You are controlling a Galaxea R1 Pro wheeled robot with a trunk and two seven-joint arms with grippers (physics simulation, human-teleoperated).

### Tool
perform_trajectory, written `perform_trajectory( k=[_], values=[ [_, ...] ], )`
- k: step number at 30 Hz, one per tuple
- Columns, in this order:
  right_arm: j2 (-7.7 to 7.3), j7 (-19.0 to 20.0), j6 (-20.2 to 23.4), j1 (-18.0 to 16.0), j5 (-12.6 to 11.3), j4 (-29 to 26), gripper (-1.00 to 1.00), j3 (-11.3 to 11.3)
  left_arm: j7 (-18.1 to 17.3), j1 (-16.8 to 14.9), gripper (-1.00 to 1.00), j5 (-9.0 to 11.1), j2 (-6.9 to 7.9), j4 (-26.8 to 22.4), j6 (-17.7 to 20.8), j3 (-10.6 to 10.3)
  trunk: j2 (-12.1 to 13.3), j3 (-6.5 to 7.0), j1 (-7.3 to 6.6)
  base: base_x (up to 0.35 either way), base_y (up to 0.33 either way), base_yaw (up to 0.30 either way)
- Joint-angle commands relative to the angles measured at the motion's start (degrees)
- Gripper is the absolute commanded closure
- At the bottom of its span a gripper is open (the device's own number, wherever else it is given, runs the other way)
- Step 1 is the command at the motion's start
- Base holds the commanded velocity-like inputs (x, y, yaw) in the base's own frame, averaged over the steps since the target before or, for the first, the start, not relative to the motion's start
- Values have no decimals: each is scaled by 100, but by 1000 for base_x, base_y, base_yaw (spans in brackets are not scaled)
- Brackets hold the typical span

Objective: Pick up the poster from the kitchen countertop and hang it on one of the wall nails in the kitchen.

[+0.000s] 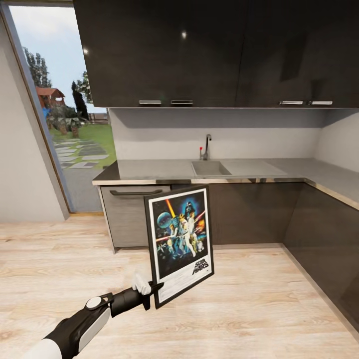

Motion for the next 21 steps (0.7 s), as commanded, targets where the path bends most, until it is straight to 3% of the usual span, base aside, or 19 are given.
perform_trajectory(
  k=[1, 8, 10, 12, 15, 17, 18, 21],
  values=[
    [-12, 7, 15, 0, 11, -46, -100, 17, -80, -9, 100, 44, 7, 2, -41, -39, -3, -5, 0, 0, 0, 0],
    [-172, 215, 688, -2, 17, -348, -100, 79, -229, -9, 100, 43, 7, -42, -49, -37, -3, -5, 0, 0, 0, 0],
    [-242, 480, 946, -5, 15, -555, -100, 81, -276, -9, 100, 43, 7, -47, -48, -37, -3, -5, 0, 0, 0, 0],
    [-321, 1132, 1532, -19, 8, -1059, -100, 66, -359, -9, 100, 43, 7, -57, -47, -34, -3, -5, 0, 0, 0, 0],
    [-370, 1702, 2297, -128, 5, -1540, -100, 55, -409, -9, 100, 46, 10, -55, -47, -36, -3, -5, 0, 0, 0, 0],
    [-437, 2117, 2929, -339, 8, -1814, -100, 42, -430, -9, 100, 48, 14, -43, -47, -42, -3, -5, 0, 0, 0, 0],
    [-486, 2297, 3243, -651, 16, -1927, -100, 26, -438, -9, 100, 50, 25, -34, -49, -44, -3, -5, 0, 0, 0, 0],
    [-545, 2374, 3466, -879, 12, -1975, -100, -35, -441, -9, 100, 51, 29, -19, -52, -45, -3, -5, 0, 0, 0, 0]
  ],
)
